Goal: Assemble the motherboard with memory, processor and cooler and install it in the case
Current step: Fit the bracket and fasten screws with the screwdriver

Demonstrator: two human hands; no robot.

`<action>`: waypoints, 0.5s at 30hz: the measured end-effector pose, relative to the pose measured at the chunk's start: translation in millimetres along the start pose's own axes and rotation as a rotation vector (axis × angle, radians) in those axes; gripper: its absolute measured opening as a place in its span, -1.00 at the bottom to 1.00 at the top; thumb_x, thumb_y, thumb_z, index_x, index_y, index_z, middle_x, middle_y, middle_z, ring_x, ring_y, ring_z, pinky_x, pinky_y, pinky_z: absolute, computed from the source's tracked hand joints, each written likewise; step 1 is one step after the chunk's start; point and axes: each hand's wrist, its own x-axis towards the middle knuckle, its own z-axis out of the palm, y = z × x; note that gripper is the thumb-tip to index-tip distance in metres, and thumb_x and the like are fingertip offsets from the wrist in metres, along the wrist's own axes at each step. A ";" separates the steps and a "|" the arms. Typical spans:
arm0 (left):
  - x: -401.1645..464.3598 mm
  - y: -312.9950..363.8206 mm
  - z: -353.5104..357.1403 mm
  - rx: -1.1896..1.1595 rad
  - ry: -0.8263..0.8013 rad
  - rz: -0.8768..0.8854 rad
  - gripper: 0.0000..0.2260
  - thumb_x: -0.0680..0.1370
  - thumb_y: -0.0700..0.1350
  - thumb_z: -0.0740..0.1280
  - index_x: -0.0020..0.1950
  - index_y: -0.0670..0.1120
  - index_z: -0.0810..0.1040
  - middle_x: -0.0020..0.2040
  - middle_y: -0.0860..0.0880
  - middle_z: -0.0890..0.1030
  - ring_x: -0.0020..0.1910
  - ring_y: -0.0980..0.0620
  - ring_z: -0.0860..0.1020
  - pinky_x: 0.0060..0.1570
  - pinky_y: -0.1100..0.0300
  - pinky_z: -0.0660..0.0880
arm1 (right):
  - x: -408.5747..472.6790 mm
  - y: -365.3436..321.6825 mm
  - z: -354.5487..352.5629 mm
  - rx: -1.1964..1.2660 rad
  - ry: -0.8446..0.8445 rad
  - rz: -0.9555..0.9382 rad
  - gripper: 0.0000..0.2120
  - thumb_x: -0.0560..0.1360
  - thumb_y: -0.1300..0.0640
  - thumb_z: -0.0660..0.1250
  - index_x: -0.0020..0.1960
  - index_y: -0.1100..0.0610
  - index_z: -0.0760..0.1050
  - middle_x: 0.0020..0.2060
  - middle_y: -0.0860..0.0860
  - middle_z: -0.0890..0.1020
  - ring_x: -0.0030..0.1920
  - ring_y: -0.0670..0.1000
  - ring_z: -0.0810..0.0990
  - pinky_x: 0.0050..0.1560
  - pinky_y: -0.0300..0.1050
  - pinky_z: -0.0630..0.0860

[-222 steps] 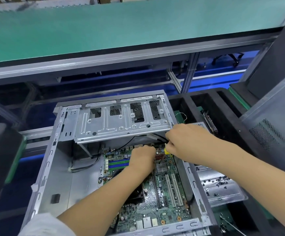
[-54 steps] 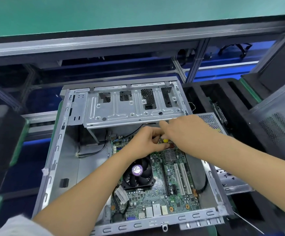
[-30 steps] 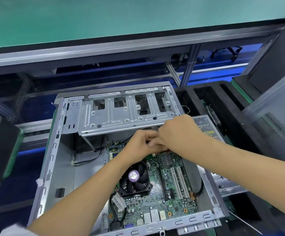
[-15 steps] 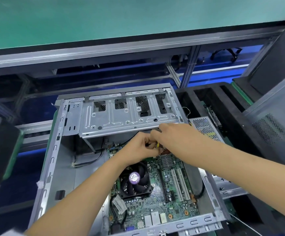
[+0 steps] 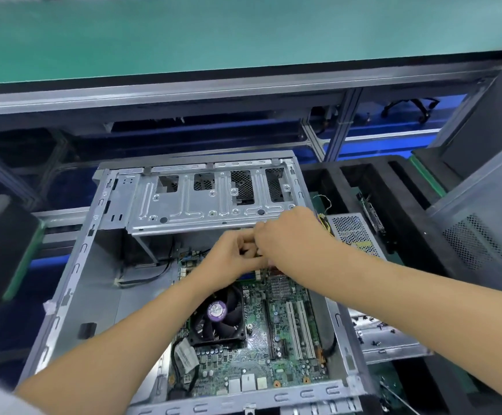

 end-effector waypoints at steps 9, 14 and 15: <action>3.2 4.7 1.2 0.047 -0.050 -0.093 -0.71 0.37 -0.16 0.43 -0.50 -0.01 0.42 -0.53 0.02 0.30 -0.44 0.11 0.18 -0.43 0.39 0.14 | 5.6 1.3 7.5 -0.005 -0.097 -0.141 -0.80 0.55 0.17 0.27 0.15 0.15 0.50 0.12 0.08 0.52 0.14 0.12 0.50 -0.16 -0.04 0.37; -9.2 12.9 -9.3 0.057 -0.208 -0.319 -0.81 0.47 -0.36 0.37 -0.02 -0.09 0.59 -0.25 0.01 0.53 -0.35 0.17 0.40 -0.32 0.41 0.33 | 0.1 -8.5 13.3 -0.137 -0.157 -0.245 -0.84 0.58 0.13 0.22 0.12 0.12 0.50 -0.03 0.00 0.51 0.02 0.06 0.52 -0.18 -0.11 0.35; -14.3 13.1 -14.2 -0.033 -0.176 -0.397 -0.83 0.51 -0.34 0.33 0.08 -0.20 0.54 -0.22 -0.08 0.50 -0.36 0.12 0.39 -0.34 0.36 0.32 | -3.1 -5.1 11.4 -0.101 -0.145 -0.233 -0.88 0.58 0.15 0.21 0.05 0.15 0.48 -0.09 0.00 0.49 -0.02 0.07 0.53 -0.21 -0.12 0.34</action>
